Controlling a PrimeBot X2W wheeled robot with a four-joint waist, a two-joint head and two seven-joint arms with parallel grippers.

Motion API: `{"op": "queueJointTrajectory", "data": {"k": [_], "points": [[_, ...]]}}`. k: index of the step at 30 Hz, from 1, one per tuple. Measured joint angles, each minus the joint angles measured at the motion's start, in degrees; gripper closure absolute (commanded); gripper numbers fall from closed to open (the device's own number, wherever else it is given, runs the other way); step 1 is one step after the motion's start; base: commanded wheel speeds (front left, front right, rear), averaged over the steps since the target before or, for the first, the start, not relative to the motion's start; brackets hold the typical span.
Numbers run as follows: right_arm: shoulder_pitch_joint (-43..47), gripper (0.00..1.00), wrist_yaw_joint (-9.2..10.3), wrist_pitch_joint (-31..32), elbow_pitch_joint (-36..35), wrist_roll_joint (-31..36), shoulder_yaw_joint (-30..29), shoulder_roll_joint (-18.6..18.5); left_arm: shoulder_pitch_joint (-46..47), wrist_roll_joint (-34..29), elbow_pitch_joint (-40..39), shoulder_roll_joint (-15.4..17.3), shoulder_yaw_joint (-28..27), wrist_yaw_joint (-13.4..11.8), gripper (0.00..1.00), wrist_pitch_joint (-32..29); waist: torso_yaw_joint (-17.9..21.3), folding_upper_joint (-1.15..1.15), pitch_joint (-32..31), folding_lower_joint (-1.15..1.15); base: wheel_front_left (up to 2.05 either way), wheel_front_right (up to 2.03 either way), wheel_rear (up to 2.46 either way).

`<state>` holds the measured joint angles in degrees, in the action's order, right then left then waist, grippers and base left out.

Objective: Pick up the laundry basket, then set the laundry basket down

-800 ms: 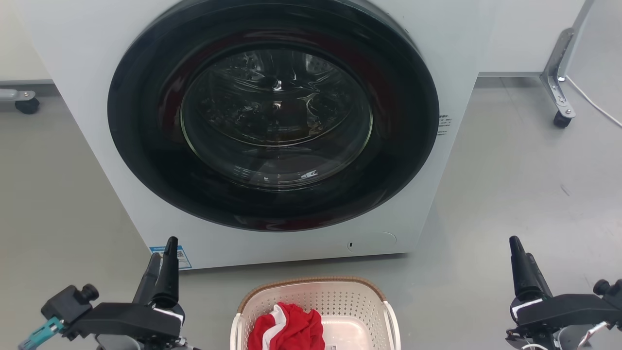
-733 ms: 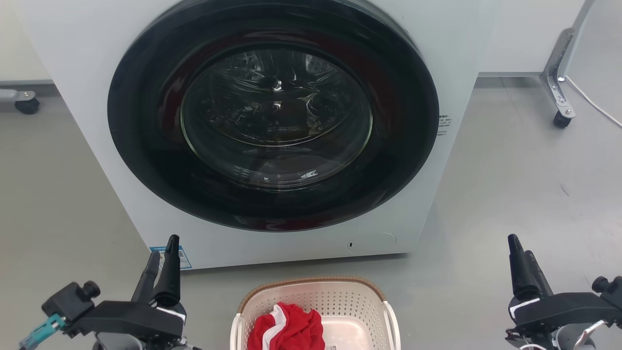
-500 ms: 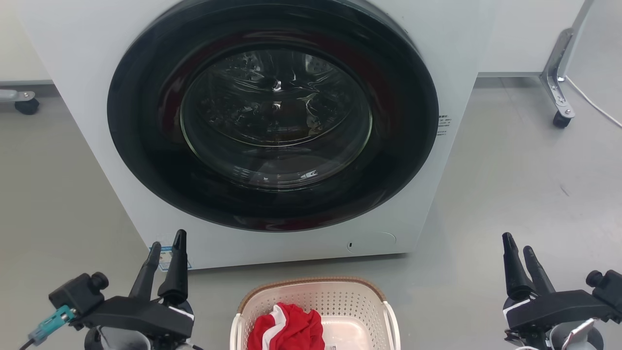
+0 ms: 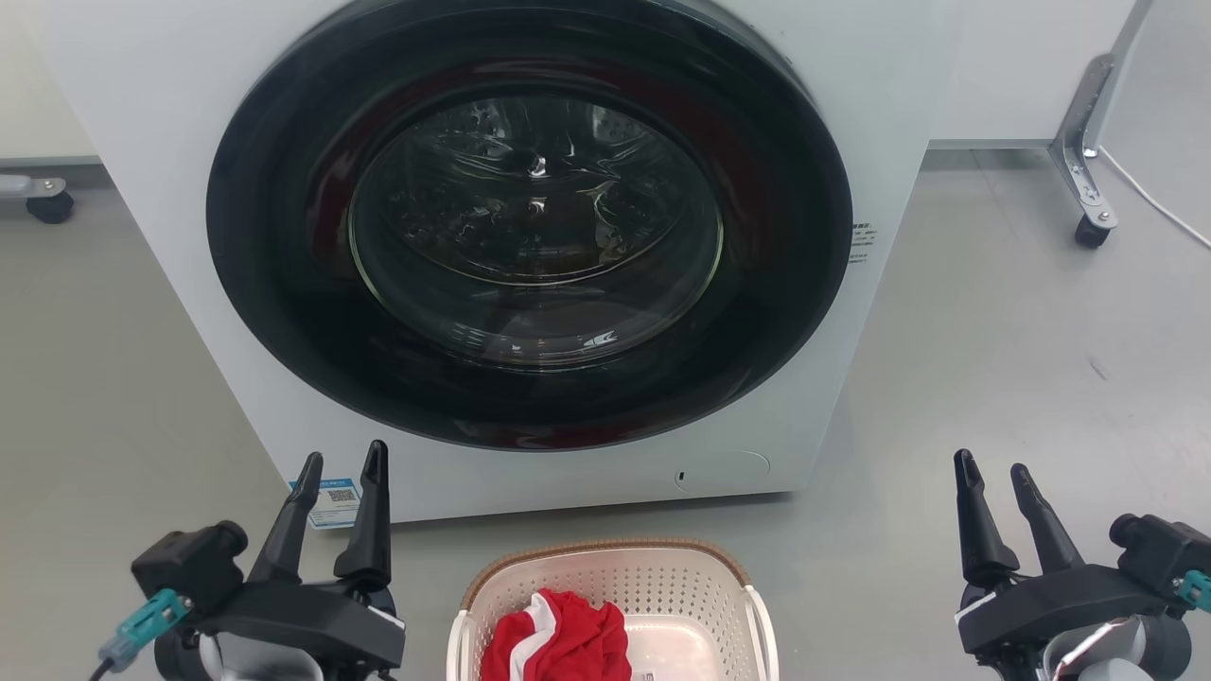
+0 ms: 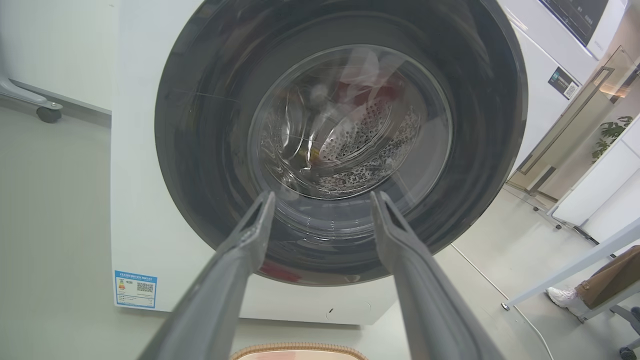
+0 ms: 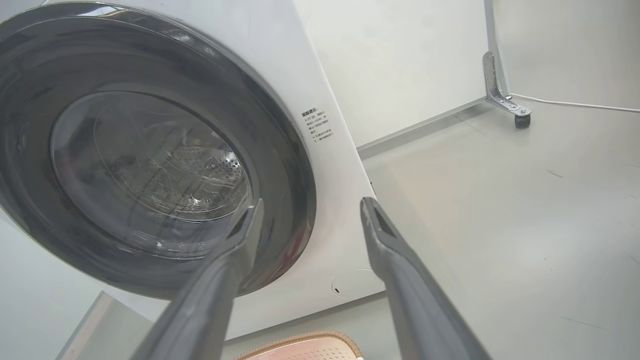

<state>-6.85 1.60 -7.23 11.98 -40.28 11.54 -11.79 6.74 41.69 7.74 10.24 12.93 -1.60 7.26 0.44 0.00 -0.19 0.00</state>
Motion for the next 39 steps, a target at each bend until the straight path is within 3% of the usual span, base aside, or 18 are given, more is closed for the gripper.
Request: {"op": "queueJointTrajectory", "data": {"k": [32, 39], "points": [[-0.7, 0.0, 3.9, -6.4, 2.4, 18.5, 6.2, -1.7, 0.0, -18.5, 1.0, 0.2, 4.9, -4.5, 0.0, 4.8, 0.0, 0.0, -0.5, 0.0, 0.0, 0.0, 0.0], [-0.8, 0.0, 4.28, -7.0, 3.0, 19.9, 6.6, -1.8, -0.1, -20.7, 1.0, 0.0, 5.1, -5.0, 0.0, 5.0, 0.1, 0.0, -0.6, 0.0, 0.0, 0.0, 0.0]]}}
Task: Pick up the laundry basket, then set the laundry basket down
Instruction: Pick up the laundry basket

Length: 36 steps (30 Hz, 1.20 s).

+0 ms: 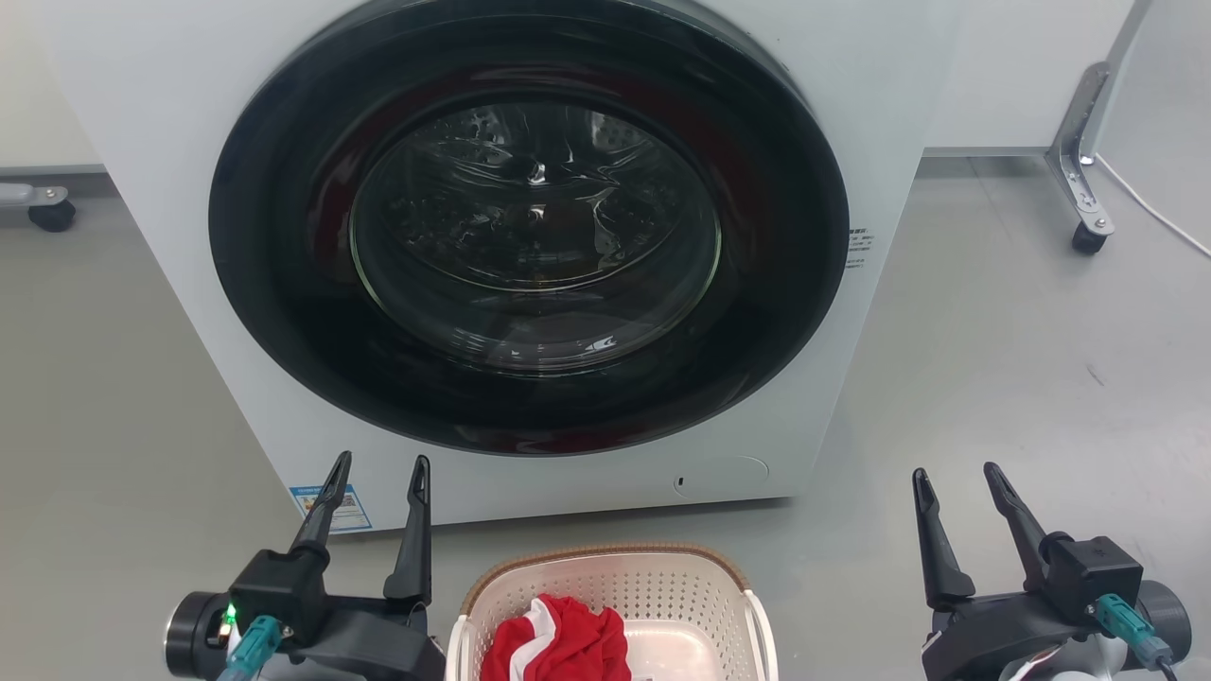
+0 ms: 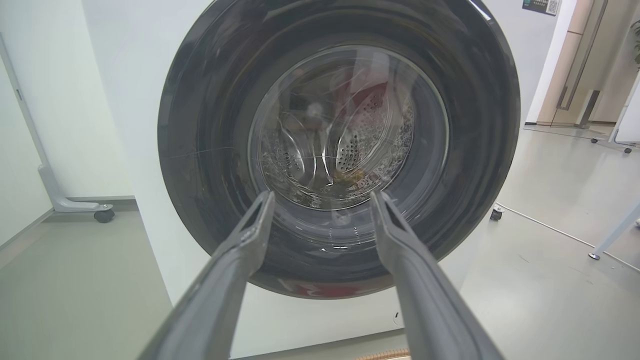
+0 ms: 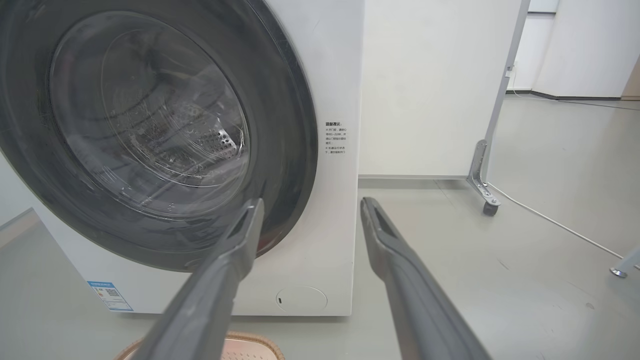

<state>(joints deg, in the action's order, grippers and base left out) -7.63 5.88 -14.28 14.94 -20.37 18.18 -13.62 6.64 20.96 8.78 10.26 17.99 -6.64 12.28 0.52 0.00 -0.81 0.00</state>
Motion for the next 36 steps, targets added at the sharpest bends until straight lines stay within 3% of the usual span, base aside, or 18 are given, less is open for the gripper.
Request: {"op": "queueJointTrajectory", "data": {"k": [36], "points": [[-0.1, 0.0, -0.36, 0.0, -0.3, -0.3, -0.1, 0.0, -1.0, 0.5, 0.2, -1.0, -1.3, -0.5, 0.0, -1.1, -0.5, 0.0, 1.2, 0.0, 0.0, 0.0, 0.0]]}}
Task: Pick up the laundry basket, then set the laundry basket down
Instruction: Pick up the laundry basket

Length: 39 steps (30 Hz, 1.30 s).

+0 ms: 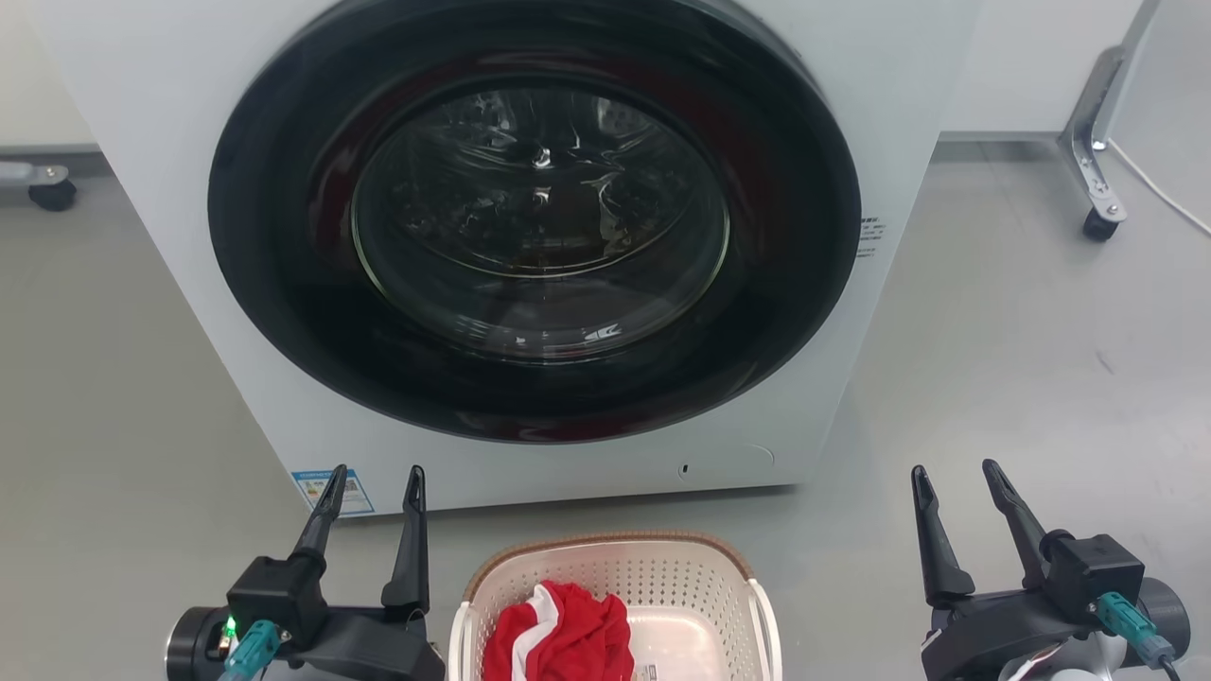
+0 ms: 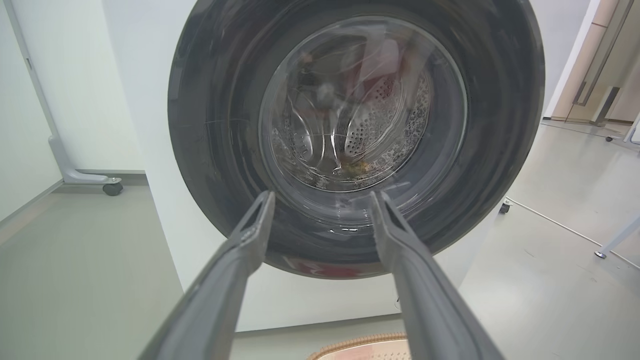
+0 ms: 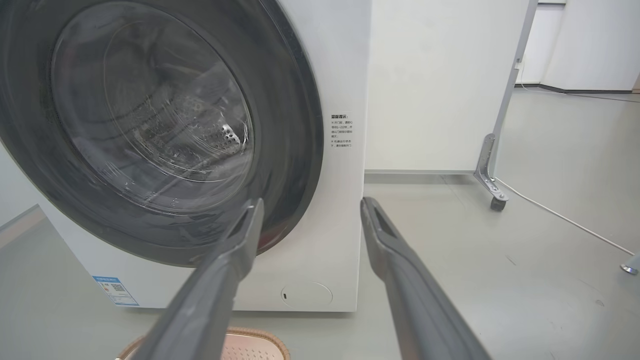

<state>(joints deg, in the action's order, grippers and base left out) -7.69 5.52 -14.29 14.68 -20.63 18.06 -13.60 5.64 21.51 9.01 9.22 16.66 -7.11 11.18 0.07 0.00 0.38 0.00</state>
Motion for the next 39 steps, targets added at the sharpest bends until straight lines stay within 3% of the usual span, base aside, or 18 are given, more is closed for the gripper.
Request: {"op": "queueJointTrajectory", "data": {"k": [17, 28, 39], "points": [[-2.8, 0.0, -0.31, 1.2, -0.4, -0.6, 0.2, 0.1, 1.6, -0.4, 0.4, -0.8, 0.7, 0.0, 0.0, -1.6, -0.1, 0.0, 8.9, -0.01, 0.0, 0.0, 0.0], [-7.6, 0.0, -0.99, 2.7, 2.6, -0.9, 0.9, 1.2, 7.4, 0.0, 5.4, -1.6, 1.2, 0.7, 0.0, -3.9, 0.3, 0.01, 17.4, -0.01, 0.0, 0.0, 0.0], [-15.3, 0.0, -2.53, 5.1, 7.8, -0.9, 2.0, 2.0, 16.1, 0.5, 13.6, -1.8, 1.6, 3.2, 0.0, -7.0, 0.5, 0.01, 26.2, -0.01, 0.0, 0.0, 0.0]]}}
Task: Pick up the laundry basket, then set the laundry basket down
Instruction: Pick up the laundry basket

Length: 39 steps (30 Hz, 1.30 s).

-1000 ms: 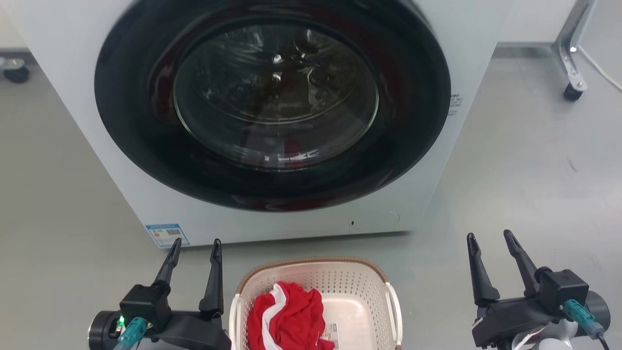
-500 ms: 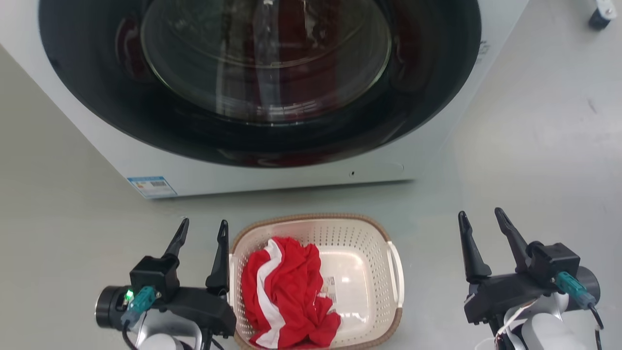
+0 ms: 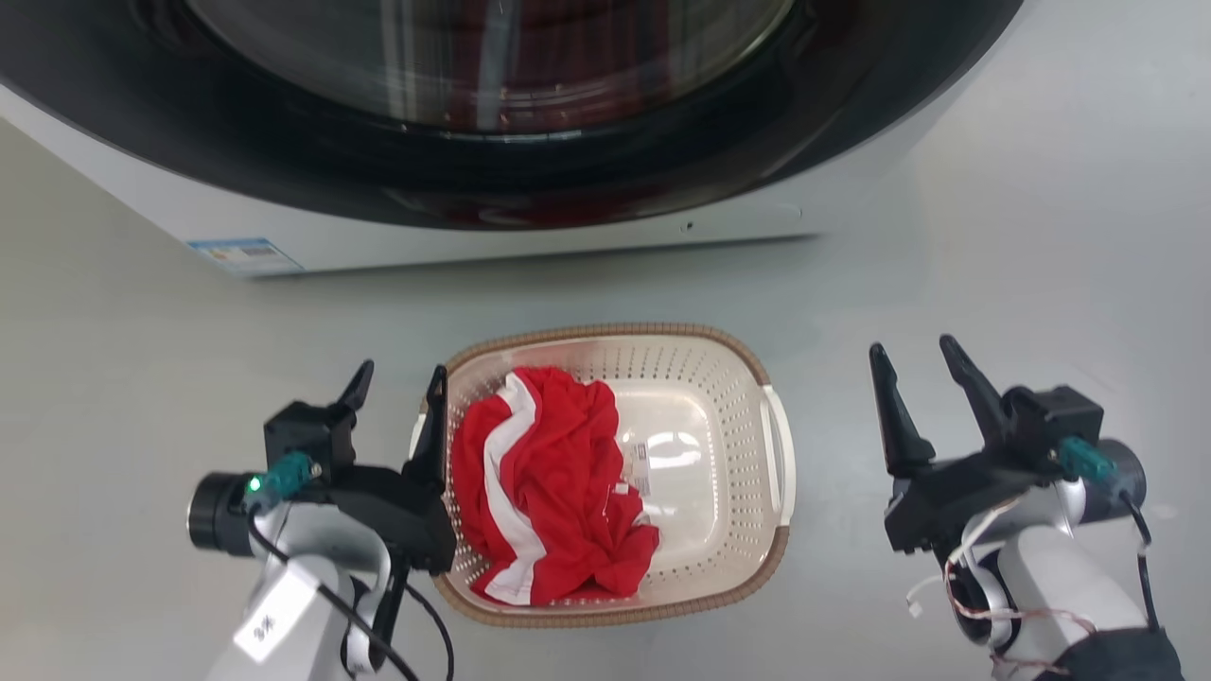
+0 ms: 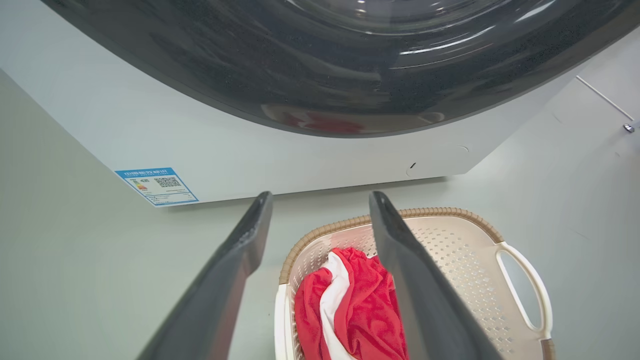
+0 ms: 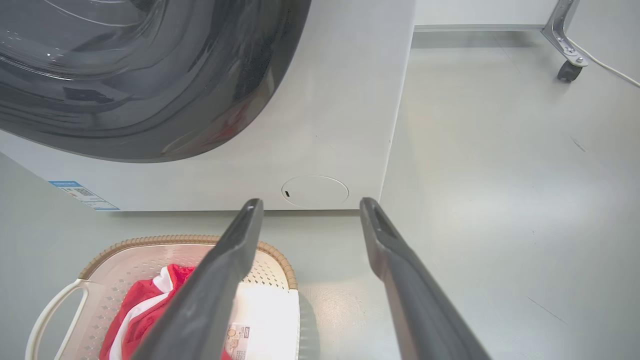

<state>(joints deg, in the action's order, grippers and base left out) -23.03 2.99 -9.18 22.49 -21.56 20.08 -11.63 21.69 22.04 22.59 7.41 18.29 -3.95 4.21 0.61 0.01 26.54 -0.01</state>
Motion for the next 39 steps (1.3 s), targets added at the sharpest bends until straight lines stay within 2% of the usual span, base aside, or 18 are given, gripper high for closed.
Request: {"op": "queueJointTrajectory", "data": {"k": [8, 15, 39], "points": [[-6.6, 0.0, -1.54, 1.1, 4.6, 0.4, 1.3, 1.1, 7.4, 1.7, 6.9, -0.2, -0.5, 2.5, 0.0, -2.2, 0.3, 0.0, 6.3, -0.01, 0.0, 0.0, 0.0], [-9.0, 0.0, -2.56, 1.6, 9.0, 0.5, 3.1, 3.5, 10.0, 2.5, 13.3, -0.3, -0.4, 4.4, 0.0, -3.1, 0.6, 0.0, 10.8, 0.0, 0.0, 0.0, 0.0], [-14.6, 0.0, -4.54, 1.0, 20.7, 0.6, 5.9, 6.3, 17.1, 2.1, 29.3, -0.3, -0.6, 5.0, 0.0, -3.1, 1.8, 0.0, 21.3, 0.0, 0.0, 0.0, 0.0]]}}
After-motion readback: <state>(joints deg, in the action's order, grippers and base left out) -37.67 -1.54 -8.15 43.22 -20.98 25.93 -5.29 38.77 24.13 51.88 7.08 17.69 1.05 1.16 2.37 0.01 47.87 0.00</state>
